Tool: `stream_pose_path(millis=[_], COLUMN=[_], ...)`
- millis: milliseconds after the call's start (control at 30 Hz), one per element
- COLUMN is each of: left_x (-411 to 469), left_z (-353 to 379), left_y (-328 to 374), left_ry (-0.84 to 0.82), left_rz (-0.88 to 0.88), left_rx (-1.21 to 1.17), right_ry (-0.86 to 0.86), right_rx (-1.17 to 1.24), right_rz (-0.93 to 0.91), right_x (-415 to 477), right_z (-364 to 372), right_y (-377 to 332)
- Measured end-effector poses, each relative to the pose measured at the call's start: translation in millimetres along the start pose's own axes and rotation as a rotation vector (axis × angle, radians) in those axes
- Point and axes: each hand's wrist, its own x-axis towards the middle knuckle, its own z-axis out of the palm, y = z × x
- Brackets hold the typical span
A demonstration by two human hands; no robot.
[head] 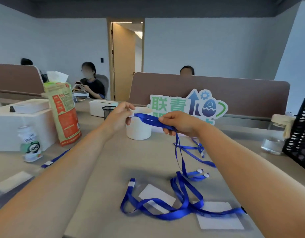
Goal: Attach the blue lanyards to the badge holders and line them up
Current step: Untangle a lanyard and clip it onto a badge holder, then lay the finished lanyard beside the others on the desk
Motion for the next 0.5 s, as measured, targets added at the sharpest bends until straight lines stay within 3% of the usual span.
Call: stream_pose_path(millis=[233,400,500], left_x=[-26,-43,-49], left_z=[-60,-90,-108], left_y=[7,10,8], left_ry=[0.113,0.088,0.102], left_rz=[-0.006,0.055,0.034], left_rx=[-0.034,0.105,0.229], right_ry=[-0.130,-0.359,-0.378], right_rx=[0.247,0.385,0.354], right_rz=[0.001,0.003,-0.018], right_x=[43,67,76], right_z=[45,86,109], right_y=[-39,-60,-67])
